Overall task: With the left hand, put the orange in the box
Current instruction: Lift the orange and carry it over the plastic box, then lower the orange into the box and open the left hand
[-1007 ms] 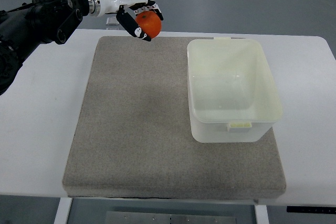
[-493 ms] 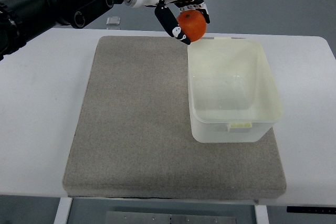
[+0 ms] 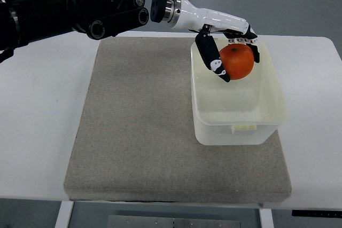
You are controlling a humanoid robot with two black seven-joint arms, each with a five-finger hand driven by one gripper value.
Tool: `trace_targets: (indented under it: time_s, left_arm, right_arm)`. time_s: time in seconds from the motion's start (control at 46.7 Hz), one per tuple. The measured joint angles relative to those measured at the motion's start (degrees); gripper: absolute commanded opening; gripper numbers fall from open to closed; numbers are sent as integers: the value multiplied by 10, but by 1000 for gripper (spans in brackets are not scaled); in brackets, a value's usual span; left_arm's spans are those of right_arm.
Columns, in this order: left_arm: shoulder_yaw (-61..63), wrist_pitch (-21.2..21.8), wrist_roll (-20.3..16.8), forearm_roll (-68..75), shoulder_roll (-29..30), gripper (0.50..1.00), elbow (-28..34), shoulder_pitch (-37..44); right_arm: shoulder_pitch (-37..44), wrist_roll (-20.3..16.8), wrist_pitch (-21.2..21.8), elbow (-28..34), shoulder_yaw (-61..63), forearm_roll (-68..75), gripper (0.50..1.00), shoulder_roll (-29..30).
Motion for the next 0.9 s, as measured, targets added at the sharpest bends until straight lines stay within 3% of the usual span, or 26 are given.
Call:
trace_targets:
  time_s: [0.236,0.728,0.9]
  left_arm:
    - [-5,10,0,50,-1,500,1,7]
    - [-4,129,0,167,-7,500,2,39]
    - [-5,139,0,177,-8,500,4,46]
  right_arm:
    - [0,0,0,0,0,0,926,0]
    - [0,0,0,0,0,0,926,0]
    - [0,0,0,0,0,0,926,0]
